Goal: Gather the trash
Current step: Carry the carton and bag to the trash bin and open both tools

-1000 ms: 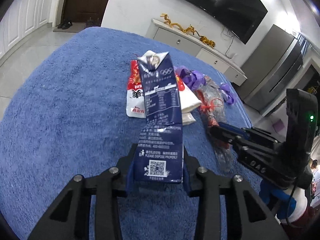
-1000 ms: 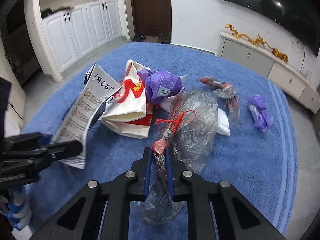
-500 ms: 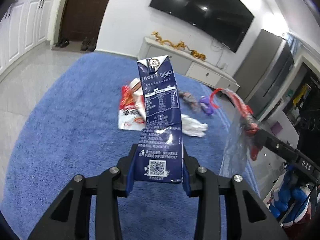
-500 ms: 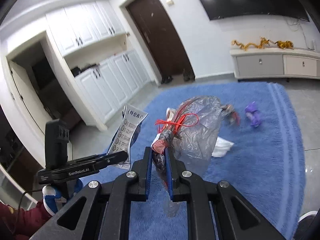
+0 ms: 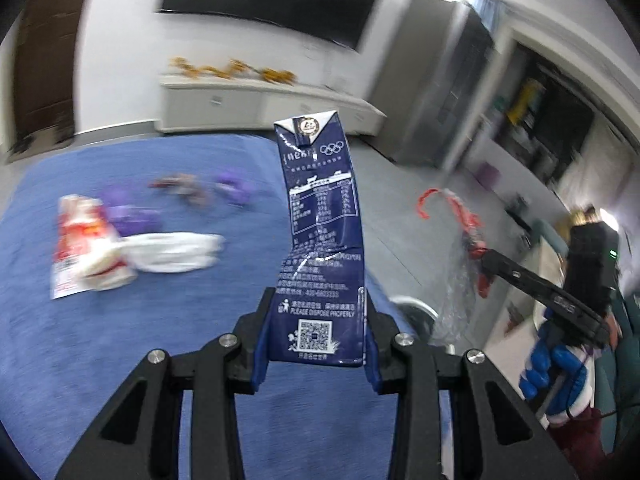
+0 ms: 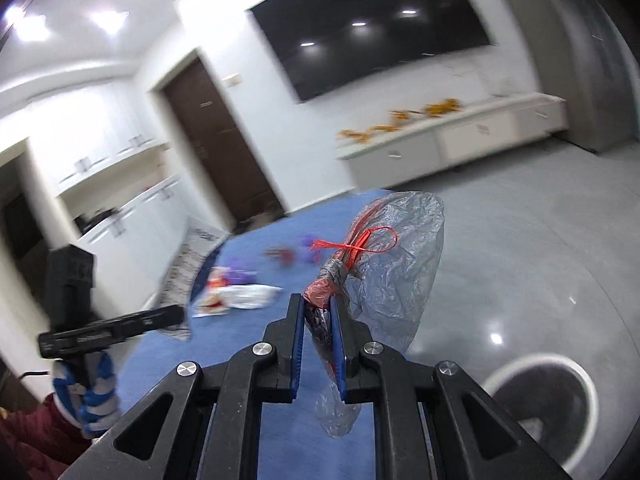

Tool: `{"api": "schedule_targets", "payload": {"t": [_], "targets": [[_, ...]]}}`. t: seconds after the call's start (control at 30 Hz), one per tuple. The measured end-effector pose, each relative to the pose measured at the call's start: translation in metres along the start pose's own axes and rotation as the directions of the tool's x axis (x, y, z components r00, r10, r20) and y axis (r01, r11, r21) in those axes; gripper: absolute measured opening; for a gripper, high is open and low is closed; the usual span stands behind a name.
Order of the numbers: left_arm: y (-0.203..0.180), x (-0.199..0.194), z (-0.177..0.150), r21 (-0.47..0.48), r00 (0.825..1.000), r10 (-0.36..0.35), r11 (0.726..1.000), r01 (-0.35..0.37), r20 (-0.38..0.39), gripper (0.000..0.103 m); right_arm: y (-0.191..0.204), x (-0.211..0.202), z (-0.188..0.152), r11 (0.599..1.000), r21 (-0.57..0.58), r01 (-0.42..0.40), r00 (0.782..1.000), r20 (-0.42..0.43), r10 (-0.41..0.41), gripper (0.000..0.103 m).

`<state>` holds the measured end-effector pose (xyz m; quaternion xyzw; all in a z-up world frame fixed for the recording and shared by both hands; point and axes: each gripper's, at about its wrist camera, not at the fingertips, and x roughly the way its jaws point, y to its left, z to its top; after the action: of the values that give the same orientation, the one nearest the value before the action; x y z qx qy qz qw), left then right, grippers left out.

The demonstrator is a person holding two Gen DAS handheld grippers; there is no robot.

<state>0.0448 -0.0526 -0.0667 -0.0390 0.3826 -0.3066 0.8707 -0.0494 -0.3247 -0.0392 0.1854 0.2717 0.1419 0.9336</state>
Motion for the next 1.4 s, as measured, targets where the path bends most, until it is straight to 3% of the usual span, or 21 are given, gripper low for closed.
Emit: {"api": "schedule_targets", "payload": {"t": [0.13,0.23,0.37,0.57,0.6,0.67,0.7,0.73,0.83,0.9,1.03,1.2,1.4], "targets": [[-0.064,0.052,0.003,0.111,0.993,-0.058,0.991,0.069,-0.105,0.035,-0.063,-0.010,-0.022,0.985,0.088,0.146,0.989,-0.039,-0.143,0.013],[-0.113,0.098,0.005,0.175,0.977,-0.092,0.976,0.127,-0.194,0.035,-0.105,-0.013,-0.041,0.959,0.157,0.236,0.971,-0.078,-0.226,0.013],[-0.166,0.158,0.004,0.229,0.951,-0.089,0.960,0.161,-0.296,0.035,-0.152,-0.014,-0.064,0.920,0.250,0.302,0.952,-0.130,-0.277,0.013],[-0.216,0.226,0.002,0.247,0.923,-0.077,0.952,0.181,-0.377,0.036,-0.194,-0.008,-0.089,0.872,0.305,0.382,0.920,-0.210,-0.330,0.016],[-0.221,0.232,0.003,0.247,0.922,-0.080,0.951,0.184,-0.379,0.036,-0.198,-0.009,-0.091,0.864,0.314,0.393,0.916,-0.215,-0.338,0.018],[-0.226,0.248,0.000,0.229,0.908,-0.095,0.952,0.203,-0.409,0.043,-0.203,-0.017,-0.095,0.851,0.327,0.411,0.909,-0.217,-0.356,0.036],[-0.226,0.254,-0.002,0.217,0.903,-0.099,0.954,0.205,-0.419,0.051,-0.205,-0.021,-0.096,0.844,0.331,0.422,0.905,-0.217,-0.367,0.041],[-0.228,0.258,-0.003,0.213,0.902,-0.100,0.955,0.205,-0.420,0.056,-0.206,-0.027,-0.098,0.839,0.335,0.428,0.902,-0.214,-0.375,0.044],[-0.228,0.258,-0.004,0.190,0.900,-0.120,0.958,0.216,-0.420,0.057,-0.208,-0.030,-0.096,0.832,0.338,0.440,0.897,-0.211,-0.388,0.044],[-0.222,0.250,-0.002,0.190,0.906,-0.124,0.958,0.217,-0.405,0.057,-0.203,-0.036,-0.095,0.831,0.333,0.447,0.894,-0.207,-0.398,0.044],[-0.218,0.223,0.004,0.229,0.938,-0.103,0.956,0.185,-0.330,0.057,-0.194,-0.046,-0.087,0.838,0.323,0.441,0.897,-0.174,-0.405,0.044],[-0.194,0.175,0.019,0.211,0.971,-0.112,0.965,0.157,-0.210,0.057,-0.172,-0.049,-0.072,0.865,0.297,0.405,0.914,-0.118,-0.388,0.044],[-0.145,0.115,0.032,0.212,0.992,-0.064,0.973,0.085,-0.107,0.057,-0.119,-0.044,-0.039,0.917,0.209,0.339,0.941,-0.056,-0.335,0.044]]}}
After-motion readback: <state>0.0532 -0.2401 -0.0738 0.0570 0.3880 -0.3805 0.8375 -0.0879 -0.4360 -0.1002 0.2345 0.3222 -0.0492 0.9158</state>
